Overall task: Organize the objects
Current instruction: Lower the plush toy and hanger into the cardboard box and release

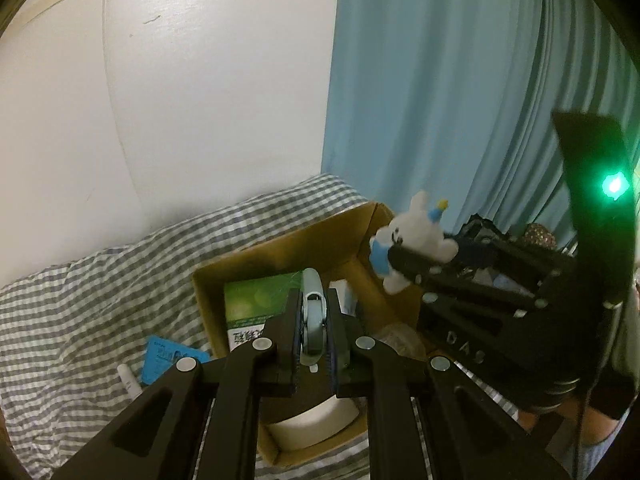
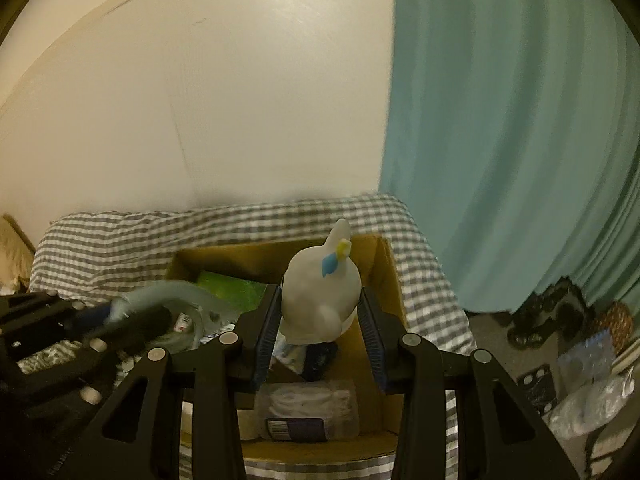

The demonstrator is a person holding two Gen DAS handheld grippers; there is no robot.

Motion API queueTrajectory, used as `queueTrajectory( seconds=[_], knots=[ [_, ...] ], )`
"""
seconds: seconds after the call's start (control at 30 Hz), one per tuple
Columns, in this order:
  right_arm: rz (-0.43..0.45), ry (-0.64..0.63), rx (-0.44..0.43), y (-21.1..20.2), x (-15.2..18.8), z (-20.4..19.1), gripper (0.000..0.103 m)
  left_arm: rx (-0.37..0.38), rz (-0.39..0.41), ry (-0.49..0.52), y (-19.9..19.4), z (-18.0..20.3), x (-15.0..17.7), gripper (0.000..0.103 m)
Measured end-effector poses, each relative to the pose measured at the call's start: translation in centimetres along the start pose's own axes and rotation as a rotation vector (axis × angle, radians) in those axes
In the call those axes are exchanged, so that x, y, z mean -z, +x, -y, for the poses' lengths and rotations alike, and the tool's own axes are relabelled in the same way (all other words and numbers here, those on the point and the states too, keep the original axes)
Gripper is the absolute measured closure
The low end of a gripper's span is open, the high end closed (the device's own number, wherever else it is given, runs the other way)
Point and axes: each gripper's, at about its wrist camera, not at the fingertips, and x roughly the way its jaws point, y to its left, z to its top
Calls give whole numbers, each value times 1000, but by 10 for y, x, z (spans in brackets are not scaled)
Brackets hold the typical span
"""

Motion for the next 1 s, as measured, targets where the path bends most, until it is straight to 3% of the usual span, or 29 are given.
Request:
queueTrajectory(
  seconds=[0.2, 0.27, 0.3, 0.37, 0.43, 0.57, 0.63, 0.8, 1.0],
  knots=[
    [-8, 34, 0, -3, 4, 4, 61, 12, -3, 26, -5, 7, 2, 91],
    [1, 36, 9, -7, 4, 5, 47, 4, -11, 39, -5, 8, 3, 90],
    [7, 38, 9, -10, 5, 5, 46, 1, -18, 44, -7, 8, 4, 88],
    [20, 57, 23, -14, 6, 7, 45, -14, -24, 51, -11, 8, 6, 73],
    [23, 68, 24, -21, 8, 8, 43, -36, -10, 59, -19, 7, 5, 39],
    [26, 79, 30, -36, 17, 7, 41, -60, 31, 56, -46, 2, 5, 32],
    [29, 81, 30, -45, 22, 3, 41, -81, 41, 47, -56, -8, 6, 23],
    [47, 69, 8, -68, 28, -13, 40, -119, 73, 10, -85, -49, 18, 9],
    [87, 23, -56, -96, 45, -60, 20, -257, 71, -73, -110, -123, 51, 1]
  ],
)
